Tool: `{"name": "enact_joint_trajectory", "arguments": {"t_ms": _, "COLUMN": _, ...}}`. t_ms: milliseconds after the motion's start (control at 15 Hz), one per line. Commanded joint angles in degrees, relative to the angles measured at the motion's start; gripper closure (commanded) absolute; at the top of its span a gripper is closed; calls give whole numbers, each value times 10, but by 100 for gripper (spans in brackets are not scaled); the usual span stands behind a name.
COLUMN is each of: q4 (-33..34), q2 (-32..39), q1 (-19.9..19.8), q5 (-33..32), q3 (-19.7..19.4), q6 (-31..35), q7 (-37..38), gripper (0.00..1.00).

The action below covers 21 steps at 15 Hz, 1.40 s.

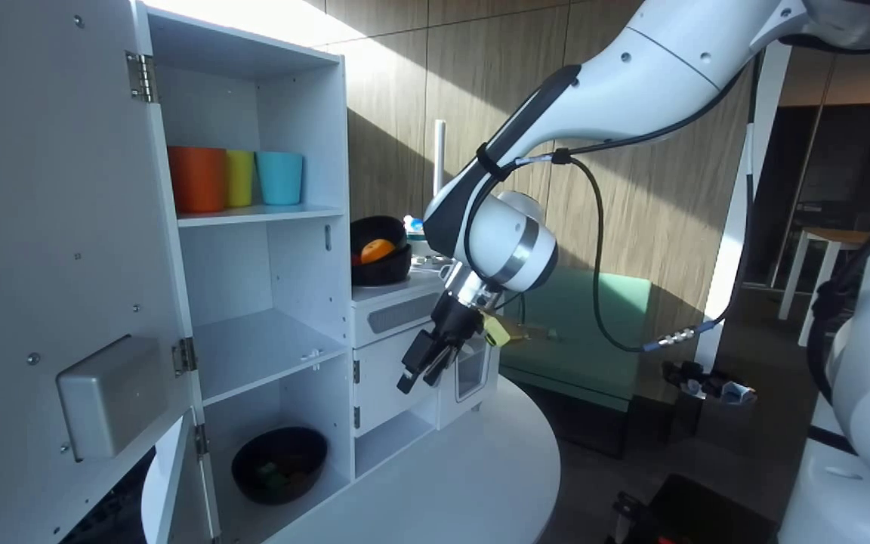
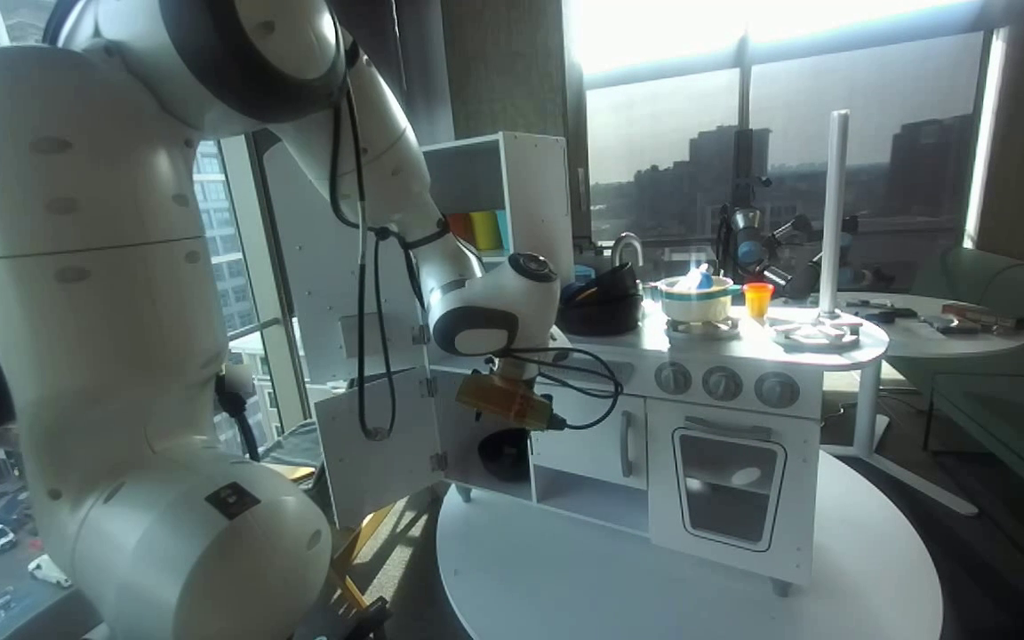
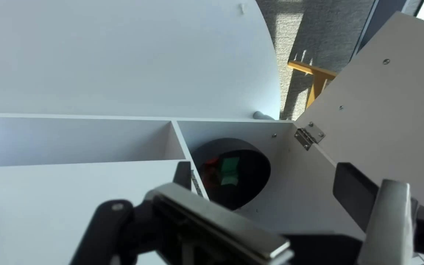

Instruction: Open all the cupboard doors

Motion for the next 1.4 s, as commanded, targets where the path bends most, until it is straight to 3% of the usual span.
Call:
{"name": "enact_joint_trajectory", "arguments": {"t_ms": 0, "q4": -17, "q2": -10, "q1": -5, "q5": 93, "q3": -3, "q6": 51, "q7": -112, "gripper": 0}}
{"name": "enact_joint_trajectory", "arguments": {"t_ms": 133, "q4": -21, "q2": -18, "q1": -12, "q5": 177, "q3": -8, "q6": 55, "q7": -187, "gripper": 0}}
{"name": "enact_joint_trajectory", "arguments": {"t_ms": 267, "q4": -15, "q2": -40, "q1": -25, "q5": 269, "q3": -21, "q6": 8, "q7": -278, "gripper": 0}}
{"name": "enact_joint_trajectory", "arguments": {"t_ms": 333, "q4": -65, "q2": -77, "q1": -24, "q5": 317, "q3": -23, "q6": 10, "q7": -324, "gripper": 0}}
{"name": "enact_joint_trajectory", "arguments": {"t_ms": 533, "q4": -121, "q2": -99, "q1": -45, "q5": 398, "q3": -57, "q6": -38, "q7": -456, "gripper": 0}}
{"name": "enact_joint_trajectory", "arguments": {"t_ms": 733, "q4": -169, "q2": -94, "q1": -58, "q5": 407, "q3": -80, "q6": -75, "q7": -514, "gripper": 0}}
{"name": "enact_joint_trajectory", "arguments": {"t_ms": 800, "q4": -133, "q2": -71, "q1": -61, "q5": 385, "q3": -62, "q6": -51, "q7": -469, "gripper": 0}}
{"name": "enact_joint_trajectory", "arguments": {"t_ms": 1133, "q4": -153, "q2": -70, "q1": -68, "q5": 387, "q3": -71, "q6": -72, "q7": -495, "gripper": 0}}
{"name": "enact_joint_trajectory", "arguments": {"t_ms": 1333, "q4": -118, "q2": -55, "q1": -80, "q5": 387, "q3": -80, "q6": -64, "q7": -511, "gripper": 0}}
